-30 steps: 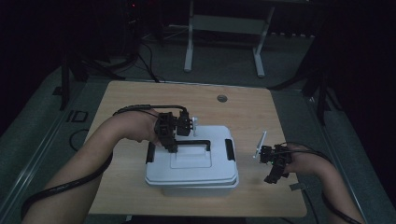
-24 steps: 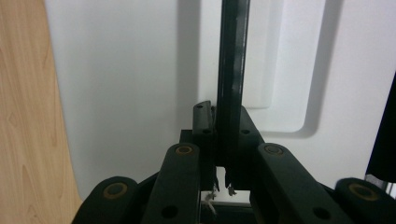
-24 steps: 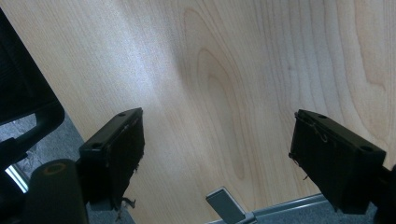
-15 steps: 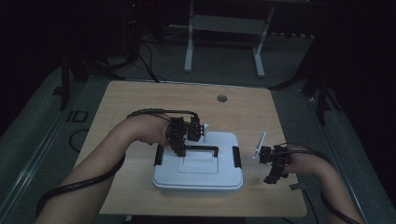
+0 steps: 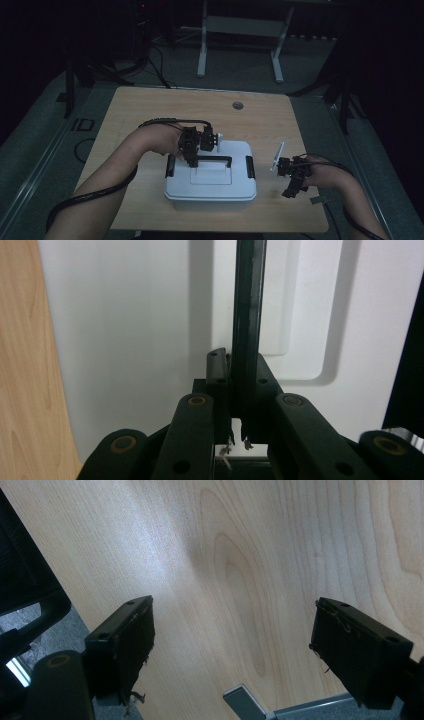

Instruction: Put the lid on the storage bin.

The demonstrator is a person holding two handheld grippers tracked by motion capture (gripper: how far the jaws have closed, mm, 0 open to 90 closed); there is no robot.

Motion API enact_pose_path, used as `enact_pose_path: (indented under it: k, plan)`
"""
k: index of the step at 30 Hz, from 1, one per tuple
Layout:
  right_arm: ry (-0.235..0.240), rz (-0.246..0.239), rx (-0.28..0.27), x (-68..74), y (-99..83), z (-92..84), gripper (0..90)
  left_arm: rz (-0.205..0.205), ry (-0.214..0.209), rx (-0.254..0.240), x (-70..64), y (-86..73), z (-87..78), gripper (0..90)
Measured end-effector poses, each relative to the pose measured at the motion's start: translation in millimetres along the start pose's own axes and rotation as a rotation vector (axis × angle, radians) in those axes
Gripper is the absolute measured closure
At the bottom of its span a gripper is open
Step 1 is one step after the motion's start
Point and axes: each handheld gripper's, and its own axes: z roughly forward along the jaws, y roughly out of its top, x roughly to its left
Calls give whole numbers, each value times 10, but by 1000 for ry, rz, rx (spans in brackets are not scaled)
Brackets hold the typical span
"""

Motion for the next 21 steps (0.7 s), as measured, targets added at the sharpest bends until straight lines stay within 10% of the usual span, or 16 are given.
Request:
enact_pose_path:
  k: [21]
  plan:
    - [3,-9,3,3,19,31,174,-21,-37,0,84,7,110,836]
